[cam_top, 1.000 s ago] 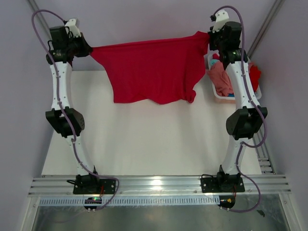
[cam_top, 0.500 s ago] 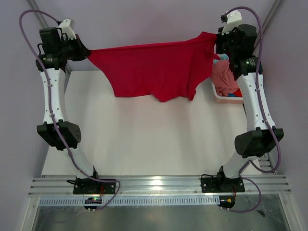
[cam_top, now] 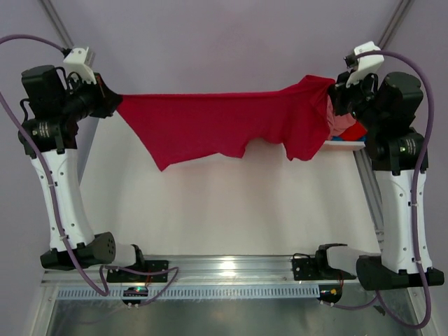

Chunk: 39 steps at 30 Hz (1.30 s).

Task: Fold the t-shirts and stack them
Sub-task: Flatten the tshirt out

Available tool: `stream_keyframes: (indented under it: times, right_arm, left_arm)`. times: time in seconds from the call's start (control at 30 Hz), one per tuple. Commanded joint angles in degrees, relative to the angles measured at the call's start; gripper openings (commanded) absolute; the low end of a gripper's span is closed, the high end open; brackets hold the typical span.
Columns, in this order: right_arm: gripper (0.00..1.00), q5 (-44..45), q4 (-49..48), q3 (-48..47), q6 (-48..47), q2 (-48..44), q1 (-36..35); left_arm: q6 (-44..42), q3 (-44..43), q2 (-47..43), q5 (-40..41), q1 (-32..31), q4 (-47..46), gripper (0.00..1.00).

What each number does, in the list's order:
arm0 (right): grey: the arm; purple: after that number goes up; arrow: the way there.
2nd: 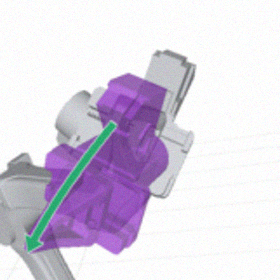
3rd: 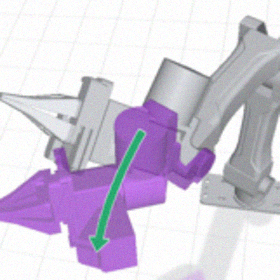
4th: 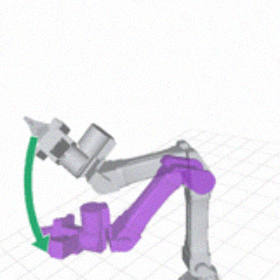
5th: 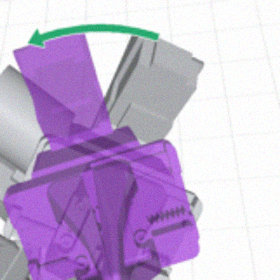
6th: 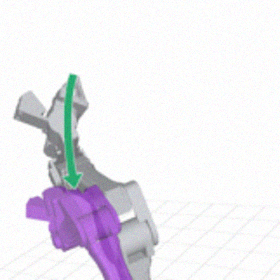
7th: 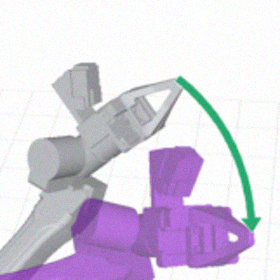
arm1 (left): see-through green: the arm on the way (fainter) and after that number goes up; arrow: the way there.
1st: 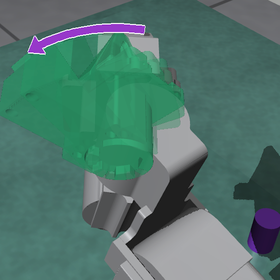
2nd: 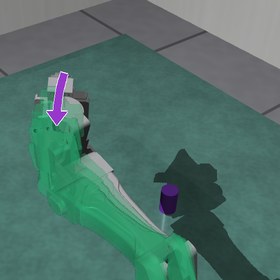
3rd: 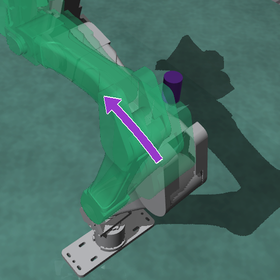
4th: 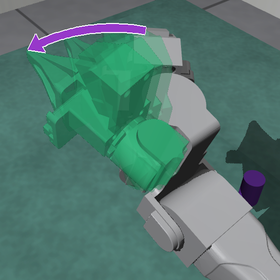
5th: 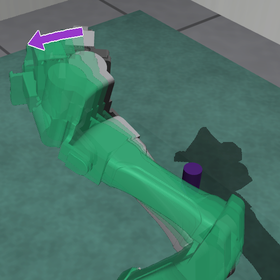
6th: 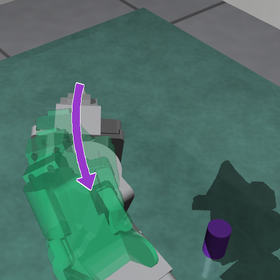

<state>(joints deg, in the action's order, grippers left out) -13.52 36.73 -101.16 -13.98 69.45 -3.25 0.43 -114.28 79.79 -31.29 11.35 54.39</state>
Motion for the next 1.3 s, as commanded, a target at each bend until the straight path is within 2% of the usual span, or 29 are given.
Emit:
stream_keyframes:
  times: [0.0, 0.2, 0.73, 0.93, 1.1, 1.27]
  right_arm:
    - [0.03, -0.19, 3.17, 0.18, -0.70, -1.86, 0.70]
    - [0.03, -0.81, 5.37, -2.90, -0.44, -2.04, 0.70]
    - [0.03, -1.60, 5.19, 1.06, 0.62, -2.91, 0.70]
    - [0.03, 0.42, 5.11, 0.97, 1.06, -7.57, 0.70]
    - [0.03, -0.81, 7.46, 3.34, 1.32, -13.19, 0.61]
    - [0.03, -1.68, 11.25, 2.56, 1.32, -16.62, 0.70]
  left_arm:
    - [-1.57, -0.06, -0.60, 0.26, 1.04, 2.55, 0.00]
    - [-0.95, -0.51, -0.87, -0.18, 1.04, 2.47, 0.00]
    - [-3.06, 4.15, -3.58, 0.79, 1.04, 3.18, 0.00]
    - [-1.40, 6.52, -8.76, 0.18, 0.95, 2.13, 0.00]
    - [1.07, 14.95, -16.76, -3.24, 1.04, -0.78, 0.00]
    - [0.81, 17.60, -23.44, -6.33, 0.95, 3.08, 0.00]
